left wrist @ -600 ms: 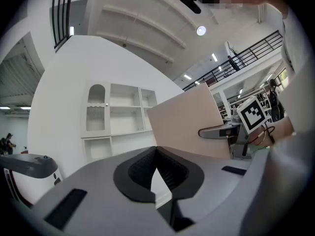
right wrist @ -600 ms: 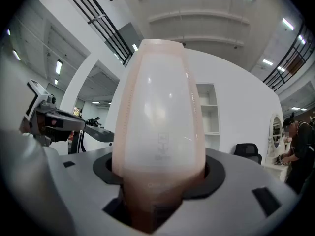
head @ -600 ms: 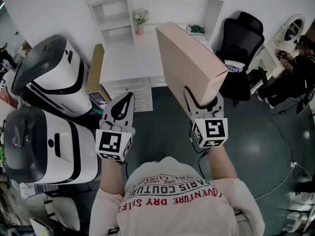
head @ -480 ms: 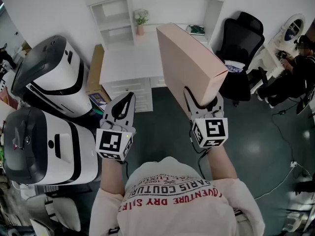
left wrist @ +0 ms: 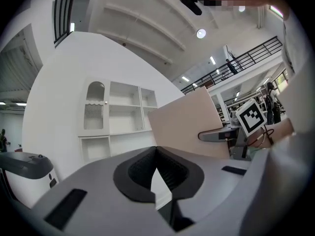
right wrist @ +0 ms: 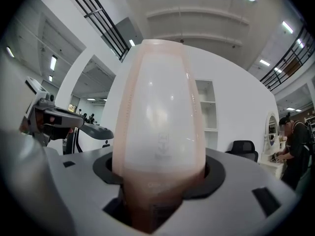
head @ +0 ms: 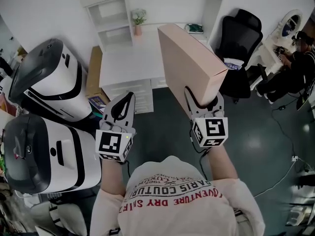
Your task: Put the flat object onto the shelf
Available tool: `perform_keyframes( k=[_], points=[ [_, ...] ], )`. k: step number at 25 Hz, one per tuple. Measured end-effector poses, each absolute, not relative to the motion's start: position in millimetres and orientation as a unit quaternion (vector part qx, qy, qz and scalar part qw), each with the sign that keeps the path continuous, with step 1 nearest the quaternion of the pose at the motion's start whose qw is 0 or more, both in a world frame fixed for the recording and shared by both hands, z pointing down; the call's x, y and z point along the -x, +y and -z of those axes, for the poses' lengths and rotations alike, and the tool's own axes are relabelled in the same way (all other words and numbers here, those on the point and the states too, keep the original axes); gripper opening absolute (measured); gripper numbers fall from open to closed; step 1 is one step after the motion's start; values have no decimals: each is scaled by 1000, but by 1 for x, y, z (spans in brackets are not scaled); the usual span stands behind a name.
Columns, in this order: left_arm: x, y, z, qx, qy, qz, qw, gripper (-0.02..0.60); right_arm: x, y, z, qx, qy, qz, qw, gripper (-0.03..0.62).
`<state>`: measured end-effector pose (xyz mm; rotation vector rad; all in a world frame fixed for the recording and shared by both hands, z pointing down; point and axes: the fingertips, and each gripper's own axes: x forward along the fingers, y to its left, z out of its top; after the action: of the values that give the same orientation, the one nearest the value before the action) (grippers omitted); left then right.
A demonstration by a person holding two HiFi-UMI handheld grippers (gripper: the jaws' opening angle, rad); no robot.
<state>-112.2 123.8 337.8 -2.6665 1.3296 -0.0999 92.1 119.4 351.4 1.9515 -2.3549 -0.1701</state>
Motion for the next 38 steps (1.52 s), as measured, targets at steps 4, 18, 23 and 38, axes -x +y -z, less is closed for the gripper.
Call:
perform_keyframes(
  k=[4, 18, 23, 38],
  points=[
    [131, 116, -349, 892, 445, 39, 73, 12, -77, 110, -358, -638, -768, 49, 36, 307],
    [133, 39, -370, 880, 467, 62, 59, 12, -88, 16, -371, -628, -777, 18, 20, 311],
    [111, -11, -365, 869, 487, 59, 63, 13, -105, -43, -373, -607, -794, 11, 18, 311],
    [26, -155, -339, 852, 517, 35, 74, 12, -173, -197, -343, -560, -826, 50, 33, 313]
  ],
)
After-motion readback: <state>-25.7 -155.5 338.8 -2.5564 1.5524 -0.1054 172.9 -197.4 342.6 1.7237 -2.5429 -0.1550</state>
